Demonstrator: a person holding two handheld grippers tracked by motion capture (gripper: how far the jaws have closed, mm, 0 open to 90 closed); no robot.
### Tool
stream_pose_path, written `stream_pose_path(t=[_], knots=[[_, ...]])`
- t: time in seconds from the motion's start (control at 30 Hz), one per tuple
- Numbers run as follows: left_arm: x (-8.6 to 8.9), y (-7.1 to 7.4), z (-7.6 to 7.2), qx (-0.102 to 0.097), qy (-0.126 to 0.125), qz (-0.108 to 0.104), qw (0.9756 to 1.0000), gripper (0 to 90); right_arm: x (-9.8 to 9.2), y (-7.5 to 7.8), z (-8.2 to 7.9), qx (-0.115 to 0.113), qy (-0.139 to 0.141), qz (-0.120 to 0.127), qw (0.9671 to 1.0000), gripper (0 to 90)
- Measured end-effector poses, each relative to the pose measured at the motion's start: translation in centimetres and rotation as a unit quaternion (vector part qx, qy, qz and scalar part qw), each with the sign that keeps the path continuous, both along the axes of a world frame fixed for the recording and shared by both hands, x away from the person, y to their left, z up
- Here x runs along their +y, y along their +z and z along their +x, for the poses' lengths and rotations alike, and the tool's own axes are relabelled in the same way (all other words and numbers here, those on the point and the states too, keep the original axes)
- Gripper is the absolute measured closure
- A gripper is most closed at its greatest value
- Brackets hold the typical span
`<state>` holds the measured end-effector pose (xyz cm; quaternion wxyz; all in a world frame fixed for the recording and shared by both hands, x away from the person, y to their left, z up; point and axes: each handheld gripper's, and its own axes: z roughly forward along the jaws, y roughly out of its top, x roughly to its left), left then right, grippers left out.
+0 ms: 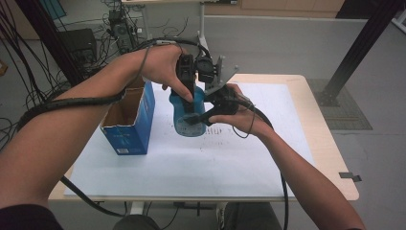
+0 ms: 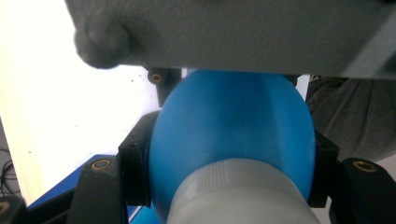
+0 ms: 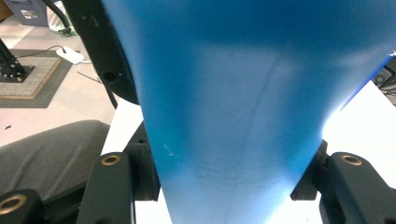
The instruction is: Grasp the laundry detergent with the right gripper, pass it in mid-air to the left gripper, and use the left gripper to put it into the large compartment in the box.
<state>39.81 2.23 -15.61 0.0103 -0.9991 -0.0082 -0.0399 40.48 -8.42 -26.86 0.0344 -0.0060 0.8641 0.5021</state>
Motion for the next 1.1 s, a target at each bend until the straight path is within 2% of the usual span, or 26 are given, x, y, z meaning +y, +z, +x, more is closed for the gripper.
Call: stream_pose_path(t=[0.9, 1.1], knots=[[0.01, 0.05, 0.09, -0.001, 0.0, 0.002, 1.0, 37.4, -0.06, 0.0, 0.07, -0.004, -0.001, 0.001, 1.0, 42.0], [0.1, 0.19, 0.03, -0.001, 0.004, -0.001, 1.0, 37.3, -0.12, 0.0, 0.1, -0.008, 0.0, 0.008, 0.9999, 41.4]])
